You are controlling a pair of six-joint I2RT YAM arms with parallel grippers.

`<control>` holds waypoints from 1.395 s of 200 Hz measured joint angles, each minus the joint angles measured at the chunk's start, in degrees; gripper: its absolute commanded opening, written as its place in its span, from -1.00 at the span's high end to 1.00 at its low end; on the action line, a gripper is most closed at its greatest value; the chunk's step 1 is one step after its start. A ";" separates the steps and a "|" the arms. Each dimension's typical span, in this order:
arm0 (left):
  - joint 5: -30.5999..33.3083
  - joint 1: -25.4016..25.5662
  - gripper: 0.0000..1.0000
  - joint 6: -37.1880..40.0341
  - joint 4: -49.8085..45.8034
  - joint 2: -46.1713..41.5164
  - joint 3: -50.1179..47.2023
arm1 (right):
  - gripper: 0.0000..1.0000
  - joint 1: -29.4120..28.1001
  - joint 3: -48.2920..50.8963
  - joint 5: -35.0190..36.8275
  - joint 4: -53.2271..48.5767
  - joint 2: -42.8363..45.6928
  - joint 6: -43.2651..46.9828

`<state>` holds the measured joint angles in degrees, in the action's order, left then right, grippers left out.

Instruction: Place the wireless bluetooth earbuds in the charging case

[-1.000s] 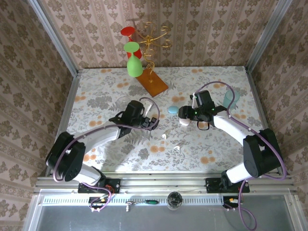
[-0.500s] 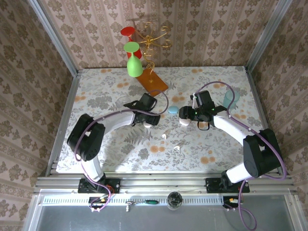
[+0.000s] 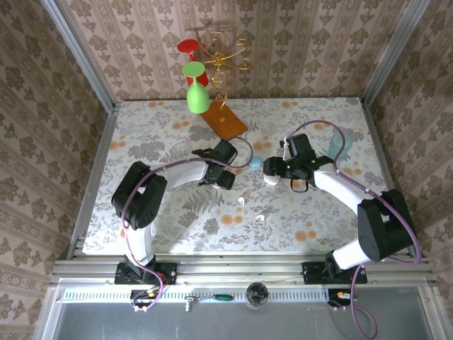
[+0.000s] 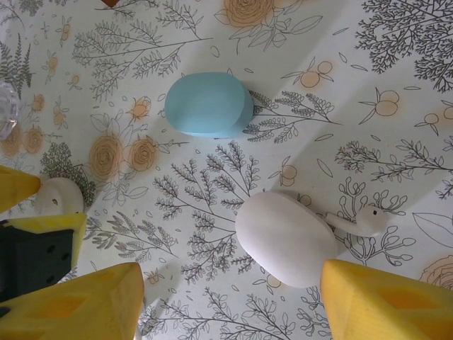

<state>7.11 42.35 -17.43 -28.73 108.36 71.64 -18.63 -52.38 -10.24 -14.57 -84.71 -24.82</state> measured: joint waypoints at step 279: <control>0.09 3.63 0.06 20.24 21.97 -13.20 -14.95 | -0.35 3.91 3.08 -11.47 2.34 9.20 -2.16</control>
<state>7.20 45.98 2.81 -6.76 95.15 56.69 -14.72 -49.30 -21.71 -12.23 -75.50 -26.98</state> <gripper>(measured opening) 0.472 0.678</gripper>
